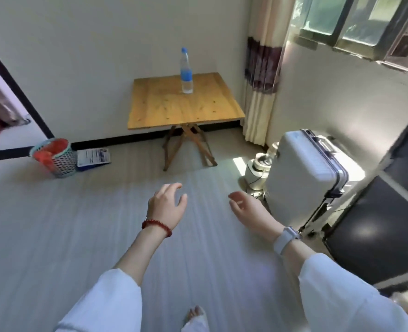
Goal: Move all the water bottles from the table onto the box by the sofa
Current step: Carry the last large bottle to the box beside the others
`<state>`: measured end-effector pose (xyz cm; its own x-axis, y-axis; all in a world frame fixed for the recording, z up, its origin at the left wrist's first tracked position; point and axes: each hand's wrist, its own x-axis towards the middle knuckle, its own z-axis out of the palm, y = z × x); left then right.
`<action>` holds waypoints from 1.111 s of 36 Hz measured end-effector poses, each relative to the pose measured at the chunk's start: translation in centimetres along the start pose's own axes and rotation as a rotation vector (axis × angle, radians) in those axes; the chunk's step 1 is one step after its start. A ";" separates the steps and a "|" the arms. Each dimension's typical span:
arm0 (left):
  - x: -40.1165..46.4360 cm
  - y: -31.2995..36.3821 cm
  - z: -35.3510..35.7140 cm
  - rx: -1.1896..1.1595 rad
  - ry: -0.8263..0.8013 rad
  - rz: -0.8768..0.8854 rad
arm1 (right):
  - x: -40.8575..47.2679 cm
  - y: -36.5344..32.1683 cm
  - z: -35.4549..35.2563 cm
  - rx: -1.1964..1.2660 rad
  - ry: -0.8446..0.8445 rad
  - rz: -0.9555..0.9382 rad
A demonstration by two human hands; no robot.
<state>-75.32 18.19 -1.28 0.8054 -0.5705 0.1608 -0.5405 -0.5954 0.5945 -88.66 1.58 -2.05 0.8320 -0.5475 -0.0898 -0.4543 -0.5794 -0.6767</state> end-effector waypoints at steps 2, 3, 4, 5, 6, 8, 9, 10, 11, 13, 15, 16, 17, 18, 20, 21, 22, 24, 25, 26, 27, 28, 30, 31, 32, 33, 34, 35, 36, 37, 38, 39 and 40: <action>6.0 -1.2 -0.6 -0.014 0.022 -0.001 | 6.1 -1.9 -0.6 -0.018 -0.012 -0.012; 8.9 -1.8 -0.9 -0.021 0.035 -0.001 | 9.0 -2.9 -1.0 -0.023 -0.017 -0.023; 11.8 -2.2 -1.1 -0.025 0.047 -0.001 | 11.7 -3.8 -1.4 -0.023 -0.015 -0.035; 14.5 -2.6 -1.3 -0.028 0.055 -0.001 | 14.3 -4.5 -1.8 -0.014 -0.006 -0.043; 17.2 -2.9 -1.3 -0.029 0.056 0.000 | 16.6 -5.1 -2.3 0.000 0.006 -0.047; 22.1 -3.2 -1.0 -0.024 0.042 0.006 | 21.0 -5.8 -3.1 0.027 0.025 -0.039; 24.5 -3.4 -0.6 -0.026 0.032 0.012 | 23.1 -5.8 -3.5 0.034 0.030 -0.035; 27.0 -3.5 -0.2 -0.036 0.021 0.017 | 25.4 -5.6 -3.8 0.034 0.033 -0.029; 29.4 -3.7 0.5 -0.051 0.015 0.019 | 27.7 -5.3 -4.0 0.032 0.038 -0.021; 34.0 -4.0 1.9 -0.085 0.006 0.013 | 32.4 -4.5 -4.4 0.041 0.050 -0.004; 38.6 -4.5 3.7 -0.096 -0.004 0.010 | 37.5 -3.5 -4.5 0.051 0.058 -0.006; 40.8 -4.9 4.6 -0.094 -0.014 0.005 | 40.2 -3.1 -4.4 0.048 0.054 -0.009; 43.0 -5.3 5.6 -0.092 -0.024 -0.006 | 42.9 -2.5 -4.4 0.045 0.045 -0.007; 45.4 -5.7 6.4 -0.091 -0.033 -0.021 | 45.6 -2.0 -4.4 0.044 0.037 -0.004; 50.2 -6.4 7.7 -0.094 -0.048 -0.060 | 51.1 -1.2 -4.6 0.053 0.016 0.006; 52.8 -6.5 8.2 -0.098 -0.054 -0.076 | 54.0 -0.9 -4.9 0.059 0.007 0.009; 55.3 -6.6 8.5 -0.102 -0.061 -0.091 | 56.6 -0.7 -5.2 0.065 0.003 0.016; 60.3 -6.7 8.9 -0.098 -0.052 -0.114 | 61.7 -0.6 -6.0 0.071 -0.003 0.038; 62.6 -6.7 8.9 -0.100 -0.029 -0.118 | 64.1 -0.7 -6.4 0.071 -0.011 0.044; 64.8 -6.8 8.9 -0.106 -0.007 -0.116 | 66.6 -0.7 -6.6 0.070 -0.020 0.049; 66.8 -7.0 8.9 -0.112 0.010 -0.113 | 68.9 -0.8 -6.9 0.070 -0.025 0.052; 68.5 -7.3 9.0 -0.112 0.019 -0.115 | 71.1 -0.8 -7.0 0.068 -0.029 0.055; 72.0 -8.5 9.2 -0.108 0.016 -0.123 | 75.3 -1.0 -6.8 0.064 -0.043 0.060; 73.8 -9.3 9.5 -0.106 0.009 -0.131 | 77.3 -1.0 -6.6 0.063 -0.048 0.063; 75.7 -10.2 9.7 -0.105 -0.001 -0.146 | 79.3 -1.0 -6.3 0.061 -0.049 0.066; 77.5 -11.0 10.0 -0.105 -0.012 -0.165 | 81.3 -1.1 -6.0 0.060 -0.052 0.070; 79.5 -11.8 10.4 -0.108 -0.024 -0.181 | 83.2 -1.1 -5.6 0.063 -0.057 0.073; 81.6 -12.6 10.8 -0.115 -0.034 -0.193 | 85.1 -1.1 -5.3 0.071 -0.062 0.074; 83.8 -13.2 11.3 -0.127 -0.044 -0.204 | 87.0 -1.1 -4.9 0.081 -0.067 0.077; 86.1 -13.7 11.9 -0.143 -0.052 -0.215 | 88.9 -1.1 -4.5 0.090 -0.069 0.083; 88.4 -14.2 12.5 -0.159 -0.058 -0.220 | 90.7 -1.2 -4.1 0.096 -0.070 0.091; 90.8 -14.6 13.1 -0.177 -0.064 -0.223 | 92.5 -1.3 -3.8 0.098 -0.069 0.102; 93.3 -15.0 13.8 -0.204 -0.075 -0.228 | 94.4 -1.4 -3.5 0.100 -0.063 0.115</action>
<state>4.56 -33.89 -6.03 0.8758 -0.4801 -0.0487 -0.2821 -0.5913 0.7555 -10.60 -51.36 -6.99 0.7963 -0.5656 -0.2144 -0.5161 -0.4505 -0.7284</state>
